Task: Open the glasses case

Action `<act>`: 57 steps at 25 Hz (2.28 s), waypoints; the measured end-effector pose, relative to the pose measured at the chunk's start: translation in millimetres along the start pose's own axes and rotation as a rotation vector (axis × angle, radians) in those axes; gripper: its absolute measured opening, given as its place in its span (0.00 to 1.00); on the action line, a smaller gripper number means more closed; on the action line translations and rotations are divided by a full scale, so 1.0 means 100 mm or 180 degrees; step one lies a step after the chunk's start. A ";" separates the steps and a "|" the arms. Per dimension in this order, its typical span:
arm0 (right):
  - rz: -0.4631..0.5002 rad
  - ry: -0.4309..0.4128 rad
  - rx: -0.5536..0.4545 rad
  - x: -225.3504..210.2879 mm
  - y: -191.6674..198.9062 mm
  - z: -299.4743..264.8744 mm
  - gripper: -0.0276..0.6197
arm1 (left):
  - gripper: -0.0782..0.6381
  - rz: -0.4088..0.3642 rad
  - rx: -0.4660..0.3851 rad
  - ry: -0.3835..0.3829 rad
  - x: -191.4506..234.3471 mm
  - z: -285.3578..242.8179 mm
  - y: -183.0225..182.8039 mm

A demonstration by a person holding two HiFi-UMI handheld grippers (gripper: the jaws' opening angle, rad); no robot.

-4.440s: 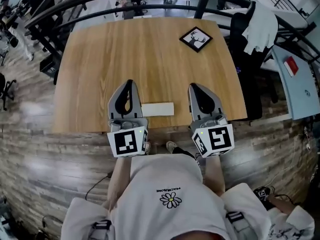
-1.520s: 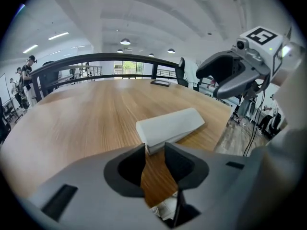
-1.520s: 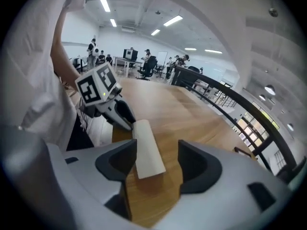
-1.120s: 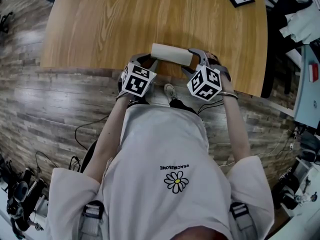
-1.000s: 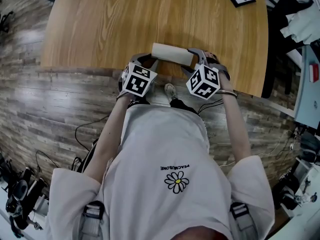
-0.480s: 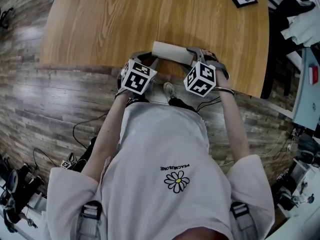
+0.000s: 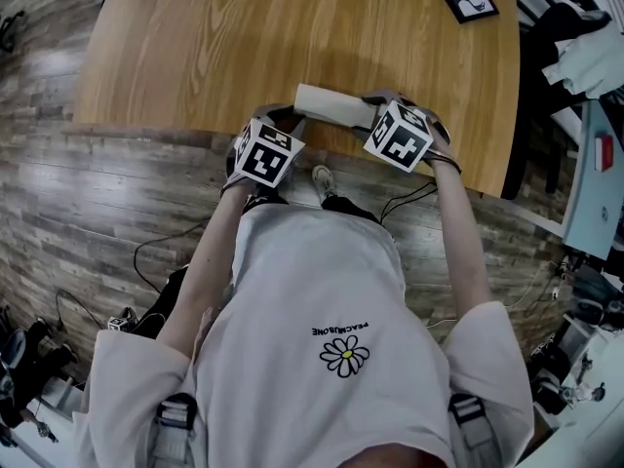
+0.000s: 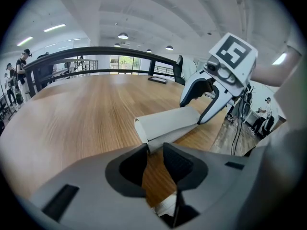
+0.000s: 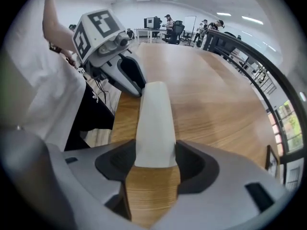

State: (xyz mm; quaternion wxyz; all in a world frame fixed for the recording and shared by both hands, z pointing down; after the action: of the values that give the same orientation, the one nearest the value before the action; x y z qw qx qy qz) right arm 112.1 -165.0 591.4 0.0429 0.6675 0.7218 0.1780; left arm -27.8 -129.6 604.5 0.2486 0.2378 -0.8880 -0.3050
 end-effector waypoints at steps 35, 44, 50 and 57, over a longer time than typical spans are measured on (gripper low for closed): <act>-0.0153 0.0902 -0.0150 -0.46 -0.12 0.20 0.09 | 0.28 -0.0007 0.0015 0.0006 0.02 0.01 0.02; 0.0131 0.1323 -0.0078 -0.54 -0.12 0.11 0.10 | 0.28 -0.0029 0.0020 -0.0009 0.03 -0.02 0.06; 0.0045 0.1305 -0.0101 -0.53 -0.11 0.13 0.10 | 0.28 -0.0054 0.0007 -0.0015 0.02 -0.02 0.04; -0.0527 0.1143 -0.0383 -0.55 -0.19 0.24 0.24 | 0.28 -0.0184 0.0010 -0.0092 -0.01 -0.01 0.01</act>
State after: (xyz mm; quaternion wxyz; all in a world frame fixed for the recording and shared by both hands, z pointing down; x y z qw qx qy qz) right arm 107.0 -215.0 552.9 -0.0321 0.5597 0.7583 0.3327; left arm -27.0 -128.7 606.0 0.2265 0.2594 -0.8848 -0.3140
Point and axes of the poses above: the fingertips, and each gripper's own axes: z backward along the fingers, x to its left, y out of its underside, the point moved 4 cm from there along z, backward along the fingers, and after that the axes turned 9 degrees about y, right-handed, at the moved point
